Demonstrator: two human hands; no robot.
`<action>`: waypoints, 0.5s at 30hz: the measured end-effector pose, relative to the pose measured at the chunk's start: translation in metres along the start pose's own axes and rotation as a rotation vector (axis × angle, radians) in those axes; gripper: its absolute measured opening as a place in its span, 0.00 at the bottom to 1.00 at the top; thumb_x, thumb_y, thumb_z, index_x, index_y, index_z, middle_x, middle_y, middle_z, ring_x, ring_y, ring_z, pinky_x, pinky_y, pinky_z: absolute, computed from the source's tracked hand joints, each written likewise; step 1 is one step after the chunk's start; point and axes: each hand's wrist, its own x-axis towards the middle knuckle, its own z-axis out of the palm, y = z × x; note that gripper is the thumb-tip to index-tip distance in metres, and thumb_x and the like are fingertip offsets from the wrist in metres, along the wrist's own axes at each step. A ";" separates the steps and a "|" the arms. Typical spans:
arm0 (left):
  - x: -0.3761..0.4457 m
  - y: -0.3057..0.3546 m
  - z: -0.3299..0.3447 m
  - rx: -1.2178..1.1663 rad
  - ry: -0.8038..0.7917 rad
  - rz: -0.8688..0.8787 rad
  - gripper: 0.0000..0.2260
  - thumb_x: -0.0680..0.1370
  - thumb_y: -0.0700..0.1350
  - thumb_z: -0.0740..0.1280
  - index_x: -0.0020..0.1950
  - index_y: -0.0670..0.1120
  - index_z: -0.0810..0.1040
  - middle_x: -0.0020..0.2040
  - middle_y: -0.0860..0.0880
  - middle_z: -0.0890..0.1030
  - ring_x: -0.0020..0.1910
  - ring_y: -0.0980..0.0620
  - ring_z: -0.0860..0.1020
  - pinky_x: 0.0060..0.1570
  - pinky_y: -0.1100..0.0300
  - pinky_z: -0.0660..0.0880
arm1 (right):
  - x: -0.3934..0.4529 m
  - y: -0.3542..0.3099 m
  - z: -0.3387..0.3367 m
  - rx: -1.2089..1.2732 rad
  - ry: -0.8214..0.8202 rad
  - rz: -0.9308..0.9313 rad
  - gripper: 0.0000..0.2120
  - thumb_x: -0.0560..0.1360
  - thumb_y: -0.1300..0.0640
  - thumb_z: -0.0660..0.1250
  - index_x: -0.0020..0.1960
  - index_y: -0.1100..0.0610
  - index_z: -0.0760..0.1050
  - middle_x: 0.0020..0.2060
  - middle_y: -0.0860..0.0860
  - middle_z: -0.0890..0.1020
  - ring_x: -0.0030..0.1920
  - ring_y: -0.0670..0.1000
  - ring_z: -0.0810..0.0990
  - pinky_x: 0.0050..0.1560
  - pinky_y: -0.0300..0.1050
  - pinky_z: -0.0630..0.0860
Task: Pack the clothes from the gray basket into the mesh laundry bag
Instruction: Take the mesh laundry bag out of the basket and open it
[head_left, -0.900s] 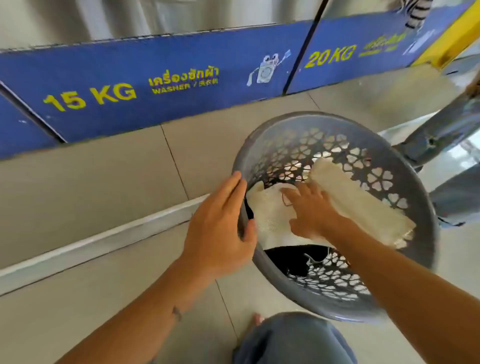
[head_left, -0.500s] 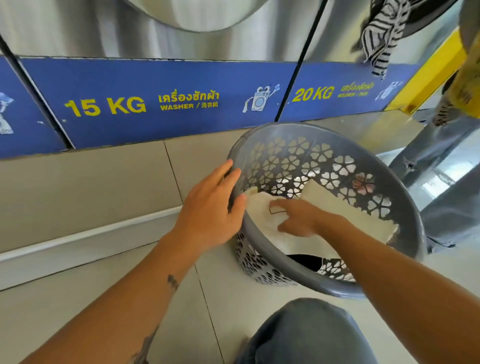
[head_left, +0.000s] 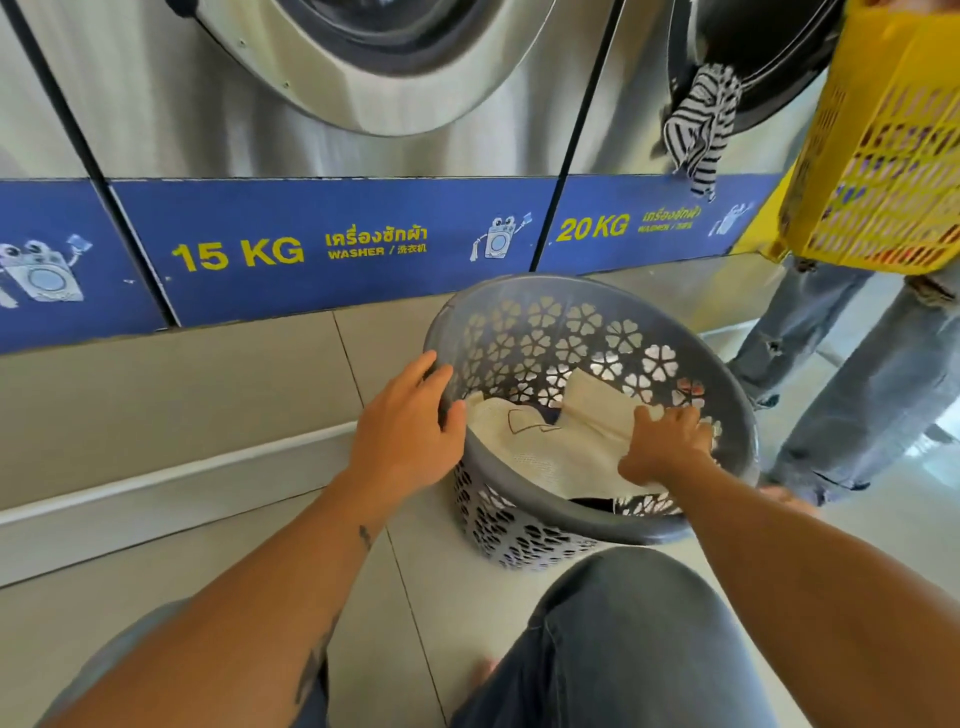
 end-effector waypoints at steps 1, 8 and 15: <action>0.000 -0.001 0.001 -0.015 0.006 -0.002 0.23 0.79 0.55 0.58 0.73 0.49 0.68 0.77 0.52 0.62 0.72 0.50 0.66 0.65 0.50 0.70 | 0.003 0.000 0.000 -0.015 -0.002 0.008 0.33 0.71 0.45 0.67 0.72 0.52 0.61 0.70 0.63 0.68 0.71 0.65 0.62 0.66 0.59 0.66; 0.008 0.000 0.010 -0.113 0.076 -0.020 0.22 0.77 0.52 0.63 0.71 0.49 0.72 0.75 0.52 0.66 0.70 0.50 0.69 0.64 0.51 0.69 | 0.024 -0.003 0.006 0.147 -0.036 -0.007 0.29 0.71 0.50 0.69 0.69 0.55 0.66 0.55 0.54 0.80 0.57 0.58 0.78 0.59 0.54 0.75; 0.014 -0.001 0.004 -0.054 0.070 0.039 0.21 0.76 0.51 0.65 0.67 0.49 0.74 0.70 0.52 0.71 0.66 0.48 0.70 0.65 0.49 0.70 | 0.001 -0.030 -0.048 0.691 0.227 -0.393 0.22 0.72 0.64 0.63 0.64 0.55 0.78 0.52 0.54 0.83 0.48 0.54 0.78 0.47 0.46 0.73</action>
